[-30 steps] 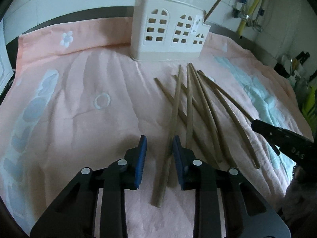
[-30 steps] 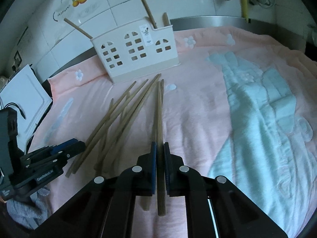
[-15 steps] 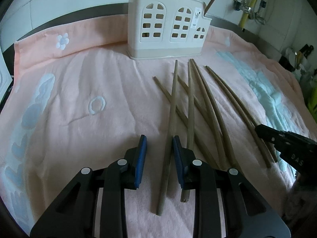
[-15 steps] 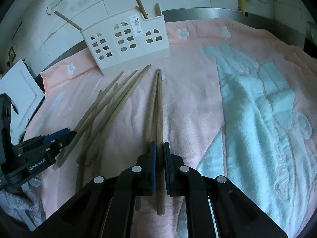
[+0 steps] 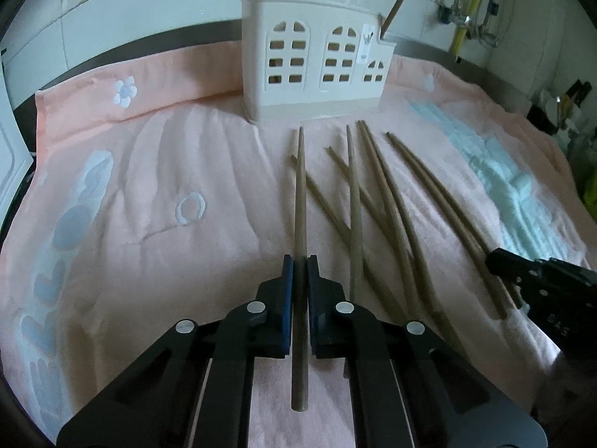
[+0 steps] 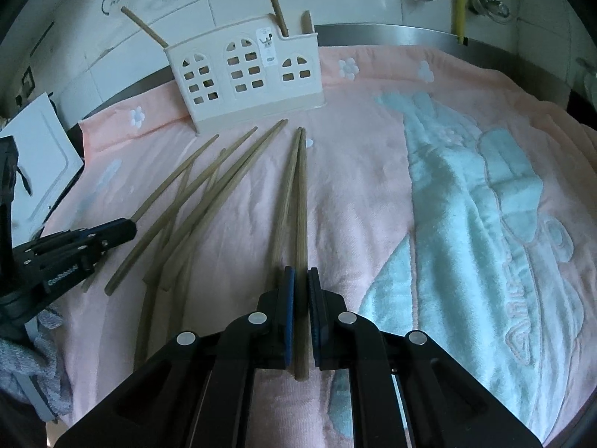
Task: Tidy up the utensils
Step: 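Carry both chopsticks upright over the white holder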
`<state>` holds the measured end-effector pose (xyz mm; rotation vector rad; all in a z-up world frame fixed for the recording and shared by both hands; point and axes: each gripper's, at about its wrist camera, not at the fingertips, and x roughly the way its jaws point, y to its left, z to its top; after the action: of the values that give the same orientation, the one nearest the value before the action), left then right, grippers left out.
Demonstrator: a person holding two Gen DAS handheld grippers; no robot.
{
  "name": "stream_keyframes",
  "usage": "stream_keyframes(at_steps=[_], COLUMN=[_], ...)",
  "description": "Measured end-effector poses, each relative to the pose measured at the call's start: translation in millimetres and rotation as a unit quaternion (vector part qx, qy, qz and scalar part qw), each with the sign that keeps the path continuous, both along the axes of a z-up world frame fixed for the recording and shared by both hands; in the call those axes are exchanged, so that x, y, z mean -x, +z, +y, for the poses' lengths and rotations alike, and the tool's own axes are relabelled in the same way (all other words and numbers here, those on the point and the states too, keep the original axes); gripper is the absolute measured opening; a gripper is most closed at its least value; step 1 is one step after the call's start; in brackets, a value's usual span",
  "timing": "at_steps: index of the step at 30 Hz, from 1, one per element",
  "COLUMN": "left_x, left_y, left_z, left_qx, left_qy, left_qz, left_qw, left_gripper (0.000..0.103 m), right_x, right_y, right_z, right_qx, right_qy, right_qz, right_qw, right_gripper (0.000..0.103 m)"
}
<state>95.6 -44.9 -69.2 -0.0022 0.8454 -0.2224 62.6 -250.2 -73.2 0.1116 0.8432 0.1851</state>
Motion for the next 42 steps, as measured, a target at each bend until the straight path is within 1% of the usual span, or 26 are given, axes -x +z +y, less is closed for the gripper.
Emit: stream_keyframes(at_steps=[3, 9, 13, 15, 16, 19, 22, 26, 32, 36, 42], left_x=[6, 14, 14, 13, 12, 7, 6, 5, 3, 3, -2], left_y=[14, 48, 64, 67, 67, 63, 62, 65, 81, 92, 105], left_z=[4, 8, 9, 8, 7, 9, 14, 17, 18, 17, 13], left_qx=[0.013, 0.041, 0.060, 0.053, 0.043, 0.032, 0.037, 0.043, 0.051, 0.053, 0.042], left_qy=[-0.004, -0.014, -0.031, -0.034, -0.035, -0.033, -0.029, -0.024, -0.020, -0.021, -0.024], left_qz=[-0.015, -0.049, -0.045, -0.042, -0.040, -0.024, -0.023, -0.031, -0.056, -0.070, -0.081], left_qw=[0.9998, 0.9979, 0.9967, 0.9971, 0.9977, 0.9987, 0.9987, 0.9983, 0.9970, 0.9959, 0.9955], left_gripper=[0.006, 0.006, 0.006, 0.006, 0.006, 0.006, 0.006, 0.005, 0.005, 0.005, 0.005], right_x=[5, 12, 11, 8, 8, 6, 6, 7, 11, 12, 10], right_y=[10, 51, 80, 91, 96, 105, 104, 90, 72, 76, 90], right_z=[-2, -8, -11, -13, -14, -15, -14, -14, -11, -14, -13], right_qx=[-0.001, 0.005, 0.008, 0.008, 0.008, 0.008, 0.009, 0.012, 0.025, 0.016, 0.021], right_qy=[0.001, 0.007, 0.009, 0.008, 0.009, 0.014, 0.019, 0.025, 0.037, 0.035, 0.038], right_qz=[-0.015, -0.076, -0.115, -0.128, -0.135, -0.142, -0.137, -0.116, -0.090, -0.097, -0.116], right_qw=[1.000, 0.997, 0.993, 0.992, 0.991, 0.990, 0.990, 0.993, 0.995, 0.995, 0.992], right_gripper=[0.007, 0.007, 0.007, 0.007, 0.007, 0.007, 0.007, 0.007, 0.007, 0.007, 0.007])
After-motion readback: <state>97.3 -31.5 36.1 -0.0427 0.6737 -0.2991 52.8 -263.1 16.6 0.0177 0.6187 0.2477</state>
